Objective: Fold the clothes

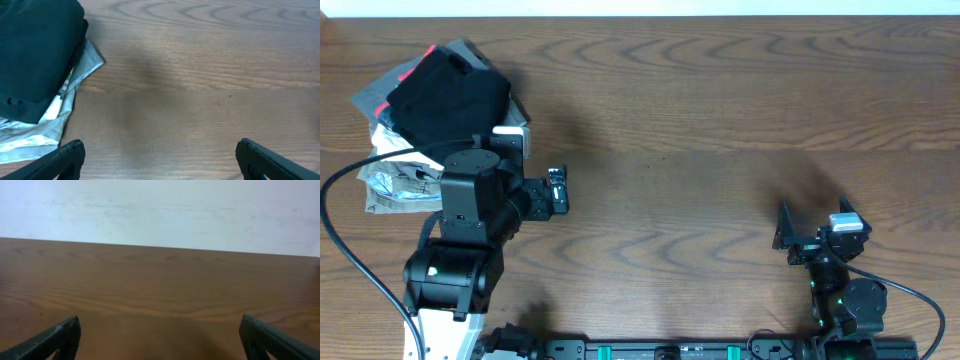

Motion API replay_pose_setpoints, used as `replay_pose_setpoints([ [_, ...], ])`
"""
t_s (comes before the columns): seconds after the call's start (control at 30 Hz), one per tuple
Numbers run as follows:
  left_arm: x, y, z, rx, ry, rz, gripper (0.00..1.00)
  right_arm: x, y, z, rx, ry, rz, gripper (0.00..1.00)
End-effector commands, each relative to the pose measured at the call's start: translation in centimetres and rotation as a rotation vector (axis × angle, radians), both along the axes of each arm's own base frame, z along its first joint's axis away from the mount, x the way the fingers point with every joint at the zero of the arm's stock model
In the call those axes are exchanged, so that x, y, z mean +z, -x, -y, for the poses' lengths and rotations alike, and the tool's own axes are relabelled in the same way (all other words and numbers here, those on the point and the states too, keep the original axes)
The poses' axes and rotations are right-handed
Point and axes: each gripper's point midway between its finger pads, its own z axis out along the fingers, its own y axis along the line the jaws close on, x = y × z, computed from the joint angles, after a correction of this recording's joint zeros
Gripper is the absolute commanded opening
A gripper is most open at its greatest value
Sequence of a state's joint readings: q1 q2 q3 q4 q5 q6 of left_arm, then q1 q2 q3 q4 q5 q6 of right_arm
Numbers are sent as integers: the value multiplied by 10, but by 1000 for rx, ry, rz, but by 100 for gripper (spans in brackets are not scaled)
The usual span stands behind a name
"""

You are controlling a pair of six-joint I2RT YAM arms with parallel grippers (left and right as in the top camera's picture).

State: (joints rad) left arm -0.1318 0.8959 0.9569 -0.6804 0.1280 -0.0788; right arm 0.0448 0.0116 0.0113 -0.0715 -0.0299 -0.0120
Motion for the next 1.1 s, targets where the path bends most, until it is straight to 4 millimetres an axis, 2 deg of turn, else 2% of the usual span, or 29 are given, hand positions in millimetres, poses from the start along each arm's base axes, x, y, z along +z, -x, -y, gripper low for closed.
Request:
replay_pose_setpoints([
  [0.0,-2,1,1,2,10,-6,98,-1,0,-3,13,11,2,99],
  [0.4,1,2,0,2,12,5,98,-1,0,-3,13,11,2,99],
  [0.67,-1,44,-22,69,-42,19,98,-1,0,-3,13,11,2,99],
  [0.83,-22,65,-33,115,-30,100,98,-1,0,-3,13,11,2,99],
  [1.07,-60,73,-39,148,1,275,98,-1,0,-3,13,11,2,99],
])
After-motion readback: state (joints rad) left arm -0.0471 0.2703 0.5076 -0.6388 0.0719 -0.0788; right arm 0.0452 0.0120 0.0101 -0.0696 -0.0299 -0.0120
